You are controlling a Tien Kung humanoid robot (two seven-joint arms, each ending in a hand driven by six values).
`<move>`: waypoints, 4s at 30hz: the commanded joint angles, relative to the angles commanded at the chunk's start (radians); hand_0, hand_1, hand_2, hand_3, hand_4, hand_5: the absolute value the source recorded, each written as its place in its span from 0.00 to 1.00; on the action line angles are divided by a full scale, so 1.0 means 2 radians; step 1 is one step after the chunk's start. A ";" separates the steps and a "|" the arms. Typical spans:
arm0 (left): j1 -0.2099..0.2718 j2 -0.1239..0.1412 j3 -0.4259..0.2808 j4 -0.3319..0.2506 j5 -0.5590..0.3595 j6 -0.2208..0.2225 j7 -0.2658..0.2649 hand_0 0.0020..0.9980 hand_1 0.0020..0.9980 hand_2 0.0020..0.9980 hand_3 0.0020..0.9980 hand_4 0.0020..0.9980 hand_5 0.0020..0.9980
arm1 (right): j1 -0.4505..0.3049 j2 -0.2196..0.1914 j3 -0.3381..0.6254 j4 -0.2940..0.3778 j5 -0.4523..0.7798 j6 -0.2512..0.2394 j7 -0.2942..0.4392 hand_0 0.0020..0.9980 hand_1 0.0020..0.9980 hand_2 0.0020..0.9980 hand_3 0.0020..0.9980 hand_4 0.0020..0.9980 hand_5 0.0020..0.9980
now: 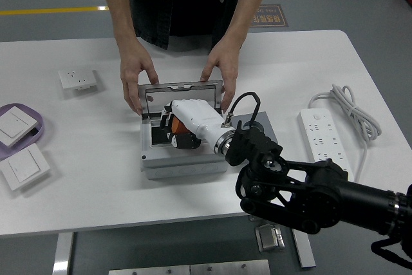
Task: Pick up the cylinder from the cube,place it in the box,flap close box
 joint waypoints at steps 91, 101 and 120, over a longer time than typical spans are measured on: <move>-0.004 -0.003 0.027 -0.013 -0.025 0.017 -0.017 0.64 0.62 0.52 0.63 0.72 0.31 | 0.029 -0.108 -0.013 0.048 0.180 -0.047 0.139 0.57 0.55 0.62 0.66 0.71 0.46; -0.002 -0.005 0.013 -0.007 -0.014 0.010 -0.010 0.63 0.62 0.52 0.63 0.72 0.32 | -0.032 -0.125 0.052 0.081 0.171 -0.052 0.141 0.56 0.55 0.62 0.66 0.69 0.44; 0.015 0.005 0.027 0.005 -0.043 0.010 -0.013 0.64 0.62 0.53 0.63 0.72 0.33 | -0.234 -0.164 0.354 0.100 0.338 -0.097 0.256 0.55 0.54 0.60 0.65 0.67 0.42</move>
